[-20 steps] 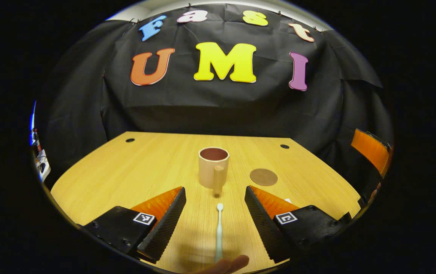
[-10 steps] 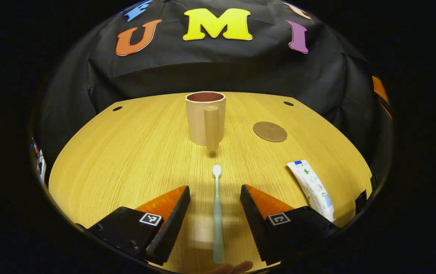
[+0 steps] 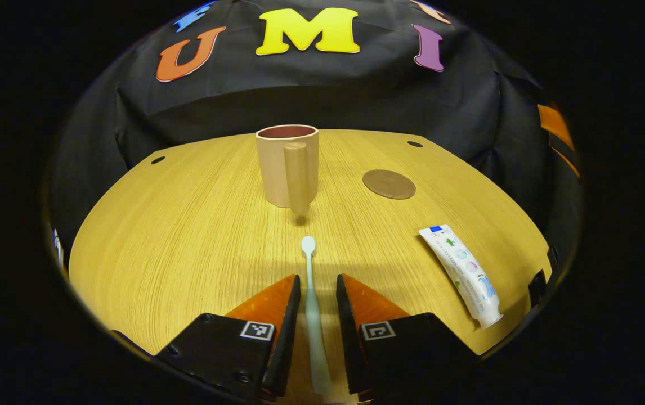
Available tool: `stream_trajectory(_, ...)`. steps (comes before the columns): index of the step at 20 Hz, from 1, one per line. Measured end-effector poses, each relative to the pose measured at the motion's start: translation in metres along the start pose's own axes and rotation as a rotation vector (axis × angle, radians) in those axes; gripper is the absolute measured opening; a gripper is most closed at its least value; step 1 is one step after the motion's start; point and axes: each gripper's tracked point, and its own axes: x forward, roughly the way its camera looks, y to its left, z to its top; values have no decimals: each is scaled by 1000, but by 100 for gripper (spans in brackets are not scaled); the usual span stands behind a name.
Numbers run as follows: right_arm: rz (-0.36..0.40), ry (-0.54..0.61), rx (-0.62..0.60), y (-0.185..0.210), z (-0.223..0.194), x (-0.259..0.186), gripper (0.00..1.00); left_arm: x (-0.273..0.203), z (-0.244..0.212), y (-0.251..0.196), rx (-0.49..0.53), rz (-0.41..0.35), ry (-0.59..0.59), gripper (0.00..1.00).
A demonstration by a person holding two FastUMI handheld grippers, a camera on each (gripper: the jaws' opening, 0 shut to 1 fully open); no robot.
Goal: Put the toothbrush and toothpaste on the desktop into the cup, then pick up the cup and place it on the coaster on the desktop.
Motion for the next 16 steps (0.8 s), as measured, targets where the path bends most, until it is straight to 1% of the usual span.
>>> stream_trajectory(1,0,6,2,0,-2,0,95,0,2,2,0,2,-12,37)
stream_trajectory(2,1,13,4,1,-3,1,95,0,2,6,-6,9,-18,27)
stream_trajectory(3,2,20,7,2,-6,1,93,0,3,8,-17,6,-25,18)
stream_trajectory(4,4,28,7,3,-8,1,94,0,3,8,-18,3,-28,10)
stream_trajectory(8,6,49,-9,7,-16,4,94,-1,6,8,-26,3,-48,8)
stream_trajectory(10,9,64,-22,10,-23,7,94,-5,16,11,-21,27,-85,8)
stream_trajectory(13,17,98,-37,14,-36,14,94,-25,42,21,13,86,-197,8)
stream_trajectory(15,26,148,-47,19,-56,16,95,-42,61,22,22,121,-283,8)
stream_trajectory(16,26,182,-51,20,-66,18,94,-52,68,20,14,121,-324,8)
